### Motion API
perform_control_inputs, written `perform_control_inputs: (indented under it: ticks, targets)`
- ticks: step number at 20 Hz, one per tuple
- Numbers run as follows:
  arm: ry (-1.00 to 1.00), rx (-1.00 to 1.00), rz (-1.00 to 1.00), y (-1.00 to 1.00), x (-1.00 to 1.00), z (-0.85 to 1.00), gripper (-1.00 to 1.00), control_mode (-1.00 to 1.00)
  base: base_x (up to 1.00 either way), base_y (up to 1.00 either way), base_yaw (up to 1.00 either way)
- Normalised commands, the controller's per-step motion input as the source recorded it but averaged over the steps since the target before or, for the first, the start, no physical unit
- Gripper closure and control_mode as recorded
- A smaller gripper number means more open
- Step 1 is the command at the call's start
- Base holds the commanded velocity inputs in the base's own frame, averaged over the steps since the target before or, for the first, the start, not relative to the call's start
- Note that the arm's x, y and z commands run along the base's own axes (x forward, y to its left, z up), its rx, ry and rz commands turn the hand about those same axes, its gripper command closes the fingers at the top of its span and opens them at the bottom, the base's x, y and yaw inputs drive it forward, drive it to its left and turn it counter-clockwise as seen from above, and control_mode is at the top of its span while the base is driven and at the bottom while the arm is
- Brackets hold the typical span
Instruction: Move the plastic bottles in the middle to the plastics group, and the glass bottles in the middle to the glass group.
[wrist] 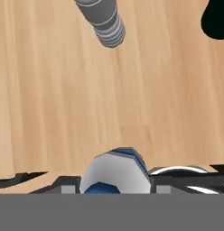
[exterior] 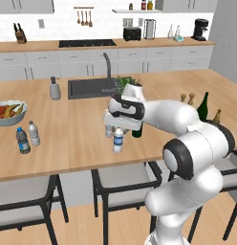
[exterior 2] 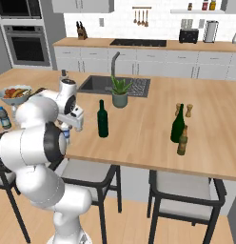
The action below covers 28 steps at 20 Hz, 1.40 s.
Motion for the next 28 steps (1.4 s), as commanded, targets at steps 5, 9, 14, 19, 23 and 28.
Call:
perform_control_inputs:
  ticks: [5, 9, 14, 19, 23, 28]
  targets:
    - [-0.08, -0.03, 0.05, 0.97, -0.12, 0.06, 1.0, -1.0, 0.0, 0.0, 0.0]
    - [-0.1, -0.08, 0.0, 1.0, 0.0, 0.04, 1.0, -1.0, 0.0, 0.0, 0.0]
    - [-0.02, -0.01, 0.0, 0.9, 0.32, 0.09, 1.0, -1.0, 0.0, 0.0, 0.0]
    - [0.0, 0.02, 0.0, 0.72, 0.53, 0.15, 1.0, -1.0, 0.0, 0.0, 0.0]
    - [0.0, 0.05, 0.0, 0.64, 0.44, 0.1, 1.0, -1.0, 0.0, 0.0, 0.0]
    - [0.0, 0.02, 0.0, 0.56, 0.35, -0.05, 1.0, -1.0, 0.0, 0.0, 0.0]
